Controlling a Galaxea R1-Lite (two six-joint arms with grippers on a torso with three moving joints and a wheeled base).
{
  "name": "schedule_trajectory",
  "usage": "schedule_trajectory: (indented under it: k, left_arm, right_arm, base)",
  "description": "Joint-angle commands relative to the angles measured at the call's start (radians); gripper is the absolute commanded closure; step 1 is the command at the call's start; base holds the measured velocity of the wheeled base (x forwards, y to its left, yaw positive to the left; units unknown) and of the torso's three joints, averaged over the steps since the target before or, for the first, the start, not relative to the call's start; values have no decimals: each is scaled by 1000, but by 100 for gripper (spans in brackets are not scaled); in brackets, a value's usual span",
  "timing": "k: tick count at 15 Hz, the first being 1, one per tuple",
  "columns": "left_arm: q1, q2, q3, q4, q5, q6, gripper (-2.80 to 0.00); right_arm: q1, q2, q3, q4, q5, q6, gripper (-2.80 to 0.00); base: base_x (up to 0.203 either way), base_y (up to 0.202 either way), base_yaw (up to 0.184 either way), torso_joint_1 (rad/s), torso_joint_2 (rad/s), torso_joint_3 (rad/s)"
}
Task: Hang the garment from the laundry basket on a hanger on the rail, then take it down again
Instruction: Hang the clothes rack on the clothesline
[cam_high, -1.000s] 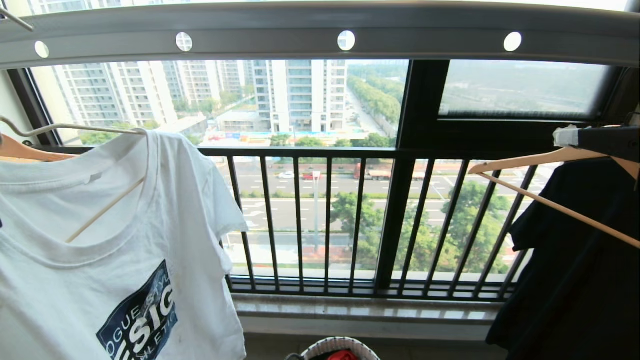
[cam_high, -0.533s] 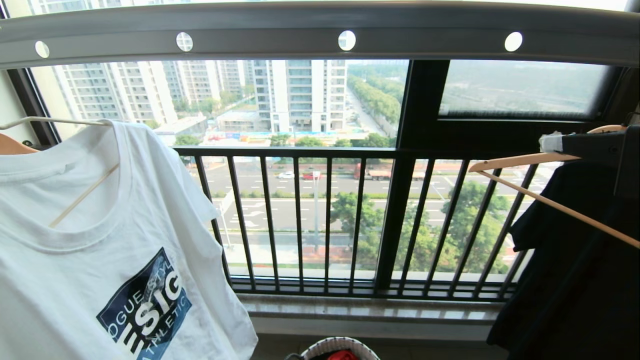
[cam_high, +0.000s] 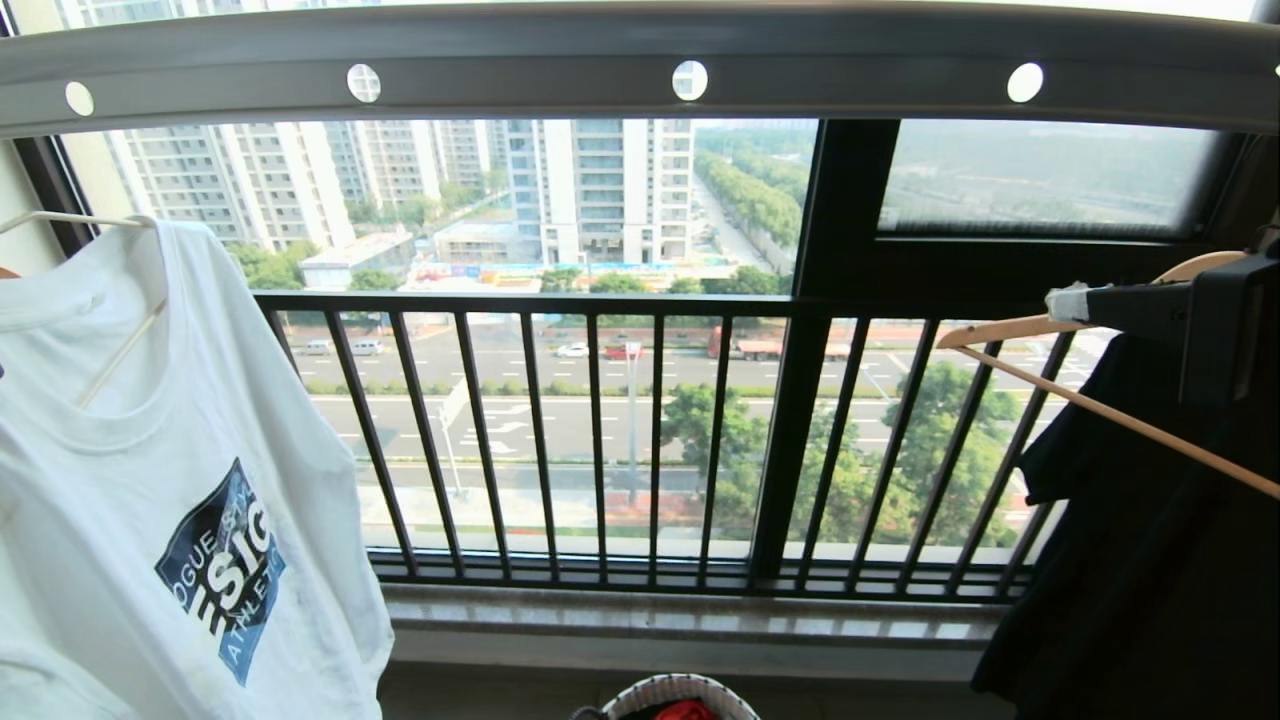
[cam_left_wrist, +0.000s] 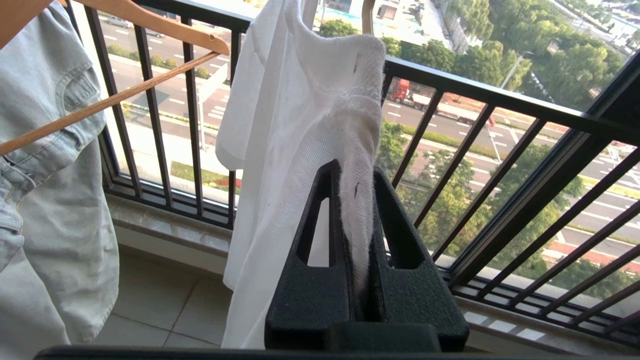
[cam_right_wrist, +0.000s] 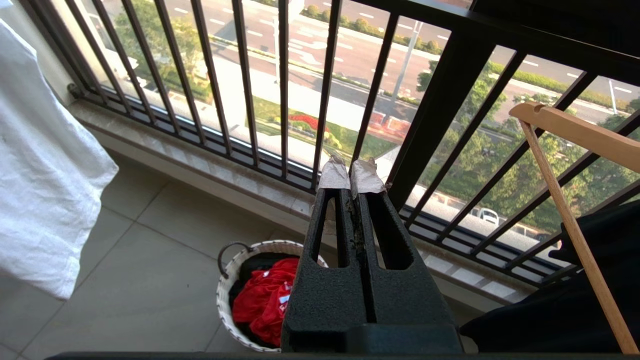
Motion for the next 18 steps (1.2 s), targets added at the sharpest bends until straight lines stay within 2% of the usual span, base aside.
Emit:
schedule_trajectory:
  k: [1,7,9,13,18]
  left_arm:
    - [20,61,7,-58,18,17,0]
    - [51,141,-16,-66,32,13,0]
    - [81,168,-31,-68,32,9,0]
    - [128,199,-36,-133,27,3,0]
    - [131,233,-34,-135,24,5,0]
  right_arm:
    - [1,8,5,0,-1,0,0]
    - [1,22,6,-5,-3,0,0]
    - [1,29,6,-6,-3,-1,0]
    - [1,29,6,-6,-3,0,0]
    - [1,29,6,-6,-3,0,0]
  base:
    - [0,0,0,0,0,0]
    - [0,0,0,0,0,0]
    - [0,0,0,0,0,0]
    - [0,0,0,0,0,0]
    - [0,0,0,0,0,0]
